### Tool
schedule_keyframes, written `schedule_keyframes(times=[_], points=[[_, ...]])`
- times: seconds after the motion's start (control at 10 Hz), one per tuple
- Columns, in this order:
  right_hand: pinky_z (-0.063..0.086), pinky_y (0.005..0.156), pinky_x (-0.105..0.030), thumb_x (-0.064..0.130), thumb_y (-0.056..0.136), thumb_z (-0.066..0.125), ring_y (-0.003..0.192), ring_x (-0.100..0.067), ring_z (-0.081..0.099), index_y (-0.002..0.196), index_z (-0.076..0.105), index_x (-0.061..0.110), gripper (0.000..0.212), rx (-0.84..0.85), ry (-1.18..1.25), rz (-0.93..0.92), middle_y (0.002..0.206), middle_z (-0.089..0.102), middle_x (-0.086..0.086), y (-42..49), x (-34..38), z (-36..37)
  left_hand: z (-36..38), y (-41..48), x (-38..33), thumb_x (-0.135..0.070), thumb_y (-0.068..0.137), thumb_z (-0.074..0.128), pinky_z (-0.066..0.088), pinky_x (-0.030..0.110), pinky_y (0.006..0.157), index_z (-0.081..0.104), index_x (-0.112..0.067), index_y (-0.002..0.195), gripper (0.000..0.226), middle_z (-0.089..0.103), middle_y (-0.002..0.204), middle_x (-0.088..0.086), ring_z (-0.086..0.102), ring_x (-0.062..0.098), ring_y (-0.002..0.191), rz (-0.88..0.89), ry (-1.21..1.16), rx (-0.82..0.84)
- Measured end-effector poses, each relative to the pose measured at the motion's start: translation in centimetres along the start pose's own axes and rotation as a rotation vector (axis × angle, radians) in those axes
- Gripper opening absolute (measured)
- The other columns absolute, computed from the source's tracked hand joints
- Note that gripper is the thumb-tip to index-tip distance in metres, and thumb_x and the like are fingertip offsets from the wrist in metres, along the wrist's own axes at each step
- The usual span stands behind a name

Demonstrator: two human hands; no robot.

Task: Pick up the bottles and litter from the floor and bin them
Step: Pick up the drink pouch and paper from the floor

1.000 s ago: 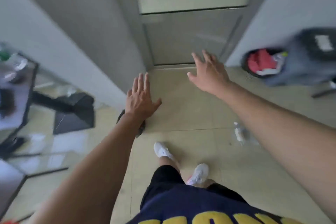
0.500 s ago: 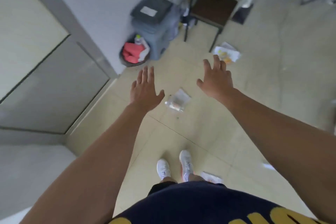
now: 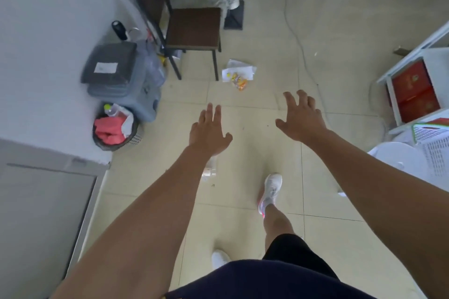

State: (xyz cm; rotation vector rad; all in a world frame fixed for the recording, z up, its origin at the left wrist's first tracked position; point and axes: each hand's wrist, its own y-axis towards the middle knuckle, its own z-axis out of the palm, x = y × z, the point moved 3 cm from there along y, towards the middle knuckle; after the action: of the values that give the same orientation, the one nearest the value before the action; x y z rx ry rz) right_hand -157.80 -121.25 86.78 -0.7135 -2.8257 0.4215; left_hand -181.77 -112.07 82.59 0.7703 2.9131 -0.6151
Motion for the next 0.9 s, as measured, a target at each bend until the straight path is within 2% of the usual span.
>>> schedule_keyframes(times=[0.2,0.4,0.6,0.8,0.9], points=[[0.040,0.107,-0.050,0.049,0.093,0.060,0.146,-0.037,0.022,0.160,0.014,0.023,0.086,0.036,0.047,0.005,0.163,0.013,-0.013,15.1,-6.7,-2.1,-1.1,14.9,-4.6,-0.052,0.095,0.048,0.037,0.046,0.115,-0.005,-0.019,0.163,0.093,-0.012,0.171,0.005,0.008,0.026,0.157,-0.038,0.047,0.094],[0.039,0.107,-0.050,0.051,0.093,0.059,0.147,-0.036,0.021,0.161,0.011,0.022,0.088,0.072,0.024,-0.087,0.164,0.012,-0.013,29.7,-9.4,-7.5,-5.6,27.8,-8.6,-0.052,0.096,0.048,0.037,0.046,0.114,-0.006,-0.019,0.163,0.092,-0.012,0.171,0.005,0.008,0.026,0.157,-0.099,0.017,0.088],[0.038,0.108,-0.048,0.051,0.094,0.057,0.149,-0.035,0.018,0.162,0.009,0.023,0.088,0.093,-0.019,-0.173,0.165,0.011,-0.013,43.6,-8.1,-11.7,-8.2,38.8,-9.2,-0.052,0.096,0.048,0.038,0.046,0.113,-0.005,-0.019,0.163,0.092,-0.011,0.171,0.005,0.009,0.026,0.157,-0.175,-0.045,0.082],[0.039,0.107,-0.049,0.052,0.097,0.055,0.149,-0.036,0.019,0.162,0.011,0.020,0.085,0.098,-0.104,-0.272,0.163,0.017,-0.014,61.0,-5.2,-10.3,-5.8,53.9,-6.8,-0.051,0.096,0.050,0.042,0.047,0.109,-0.004,-0.018,0.163,0.092,-0.009,0.171,0.006,0.012,0.026,0.157,-0.255,-0.136,0.079],[0.036,0.111,-0.049,0.053,0.098,0.053,0.152,-0.035,0.015,0.164,0.005,0.021,0.087,0.215,-0.179,-0.286,0.166,0.011,-0.013,70.3,-4.2,-7.6,-2.7,62.2,-5.5,-0.051,0.095,0.051,0.042,0.045,0.110,-0.004,-0.017,0.163,0.094,-0.011,0.171,0.006,0.012,0.026,0.157,-0.308,-0.253,0.120]])
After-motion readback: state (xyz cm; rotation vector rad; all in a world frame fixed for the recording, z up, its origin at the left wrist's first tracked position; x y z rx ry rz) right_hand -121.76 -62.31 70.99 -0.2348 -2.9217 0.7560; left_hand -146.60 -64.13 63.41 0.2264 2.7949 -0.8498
